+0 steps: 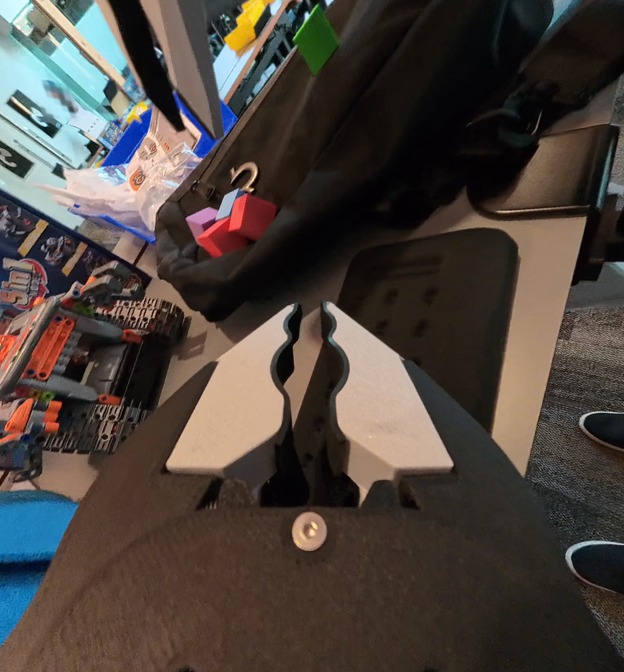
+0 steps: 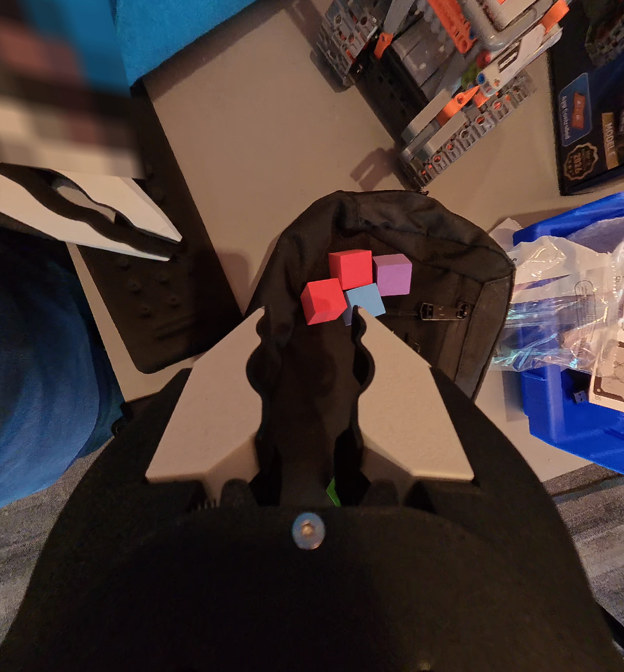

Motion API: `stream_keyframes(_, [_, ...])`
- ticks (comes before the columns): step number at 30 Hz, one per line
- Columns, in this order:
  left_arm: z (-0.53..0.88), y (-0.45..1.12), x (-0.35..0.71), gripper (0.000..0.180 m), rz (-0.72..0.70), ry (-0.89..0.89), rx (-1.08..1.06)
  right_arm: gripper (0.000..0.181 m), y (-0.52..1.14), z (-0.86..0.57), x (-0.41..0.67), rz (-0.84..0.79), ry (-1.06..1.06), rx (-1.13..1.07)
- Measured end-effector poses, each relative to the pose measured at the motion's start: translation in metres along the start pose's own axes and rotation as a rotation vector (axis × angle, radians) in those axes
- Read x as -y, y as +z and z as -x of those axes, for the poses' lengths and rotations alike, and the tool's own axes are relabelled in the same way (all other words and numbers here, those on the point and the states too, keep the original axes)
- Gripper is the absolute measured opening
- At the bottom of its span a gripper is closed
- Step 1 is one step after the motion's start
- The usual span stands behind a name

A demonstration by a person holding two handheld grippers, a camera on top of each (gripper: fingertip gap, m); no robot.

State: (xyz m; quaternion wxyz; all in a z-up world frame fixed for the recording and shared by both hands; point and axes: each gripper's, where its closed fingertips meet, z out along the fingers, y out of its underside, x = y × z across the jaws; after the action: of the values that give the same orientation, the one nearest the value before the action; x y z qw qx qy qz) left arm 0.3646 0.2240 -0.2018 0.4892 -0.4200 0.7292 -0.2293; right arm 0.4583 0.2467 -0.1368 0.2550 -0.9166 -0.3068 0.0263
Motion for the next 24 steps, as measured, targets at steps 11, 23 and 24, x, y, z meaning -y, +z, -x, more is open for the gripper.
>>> stream_keyframes(11, [-0.011,0.000,0.006,0.011,-0.058,0.053,-0.044,0.044,-0.045,0.009,0.096,-0.213,-0.106,-0.039])
stream_keyframes(23, [-0.030,-0.027,0.020,0.015,-0.185,0.117,-0.136,0.049,-0.100,0.088,0.321,-0.505,-0.456,0.179])
stream_keyframes(24, [-0.032,-0.030,0.018,0.015,-0.181,0.134,-0.138,0.050,-0.096,0.098,0.341,-0.492,-0.488,0.213])
